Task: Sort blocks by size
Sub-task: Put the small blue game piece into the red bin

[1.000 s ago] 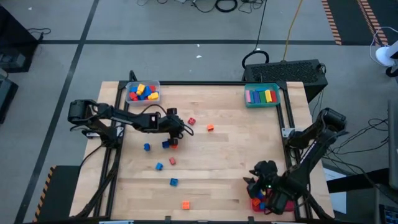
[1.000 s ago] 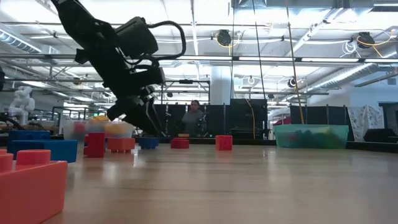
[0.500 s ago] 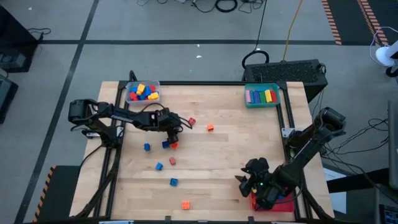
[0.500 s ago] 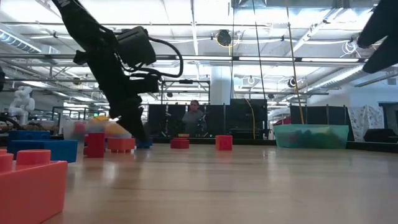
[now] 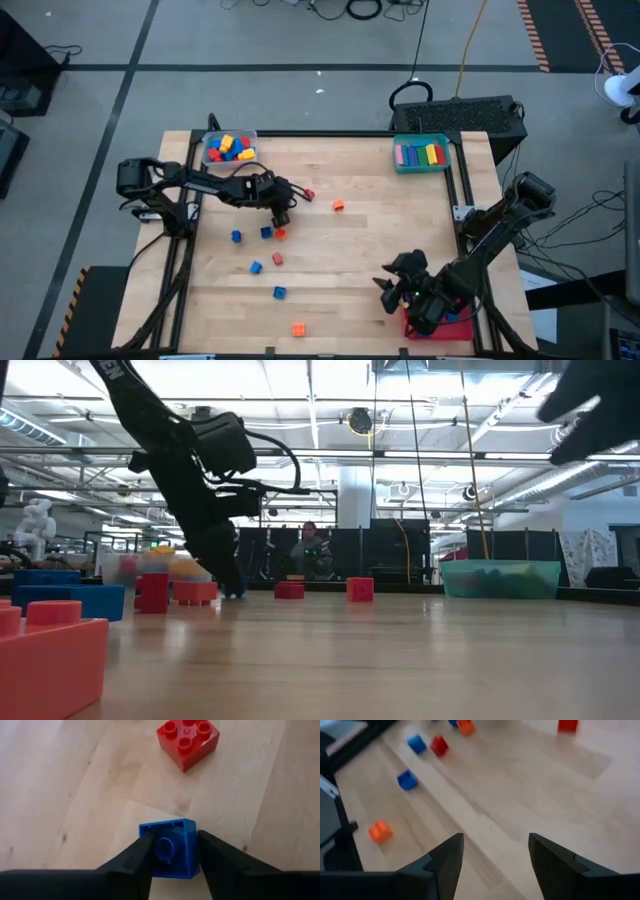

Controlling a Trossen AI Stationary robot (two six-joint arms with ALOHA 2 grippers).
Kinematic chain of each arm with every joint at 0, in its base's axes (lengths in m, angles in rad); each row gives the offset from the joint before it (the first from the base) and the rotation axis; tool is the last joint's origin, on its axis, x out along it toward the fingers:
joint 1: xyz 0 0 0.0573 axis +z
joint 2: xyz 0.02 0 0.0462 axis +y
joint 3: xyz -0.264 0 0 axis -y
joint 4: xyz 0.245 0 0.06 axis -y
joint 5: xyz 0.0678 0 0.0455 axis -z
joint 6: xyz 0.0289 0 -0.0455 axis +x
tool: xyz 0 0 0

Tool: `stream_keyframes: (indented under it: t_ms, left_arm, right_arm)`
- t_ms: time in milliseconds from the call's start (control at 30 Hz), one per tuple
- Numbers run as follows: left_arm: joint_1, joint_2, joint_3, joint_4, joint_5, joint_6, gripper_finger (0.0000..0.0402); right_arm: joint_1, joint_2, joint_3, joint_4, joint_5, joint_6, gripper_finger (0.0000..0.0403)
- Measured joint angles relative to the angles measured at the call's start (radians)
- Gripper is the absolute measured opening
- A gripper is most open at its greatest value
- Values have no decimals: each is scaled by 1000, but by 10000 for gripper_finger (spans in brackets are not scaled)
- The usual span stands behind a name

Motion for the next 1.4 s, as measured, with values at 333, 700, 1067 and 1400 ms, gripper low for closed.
stream_keyframes:
  t_ms: [333,700,1067,1400]
  left_arm:
    - [-3,-26,-5,175,354,28,89]
    - [-91,-29,106,339,659,24,89]
    - [-160,-30,174,339,690,25,90]
    - [-171,-30,175,333,681,24,94]
  right_arm:
    - [-108,131,0,146,89,-520,208]
    - [-263,218,0,661,114,-1468,208]
    - [-373,218,0,780,53,-1824,208]
    - [-447,218,0,852,-122,-1960,208]
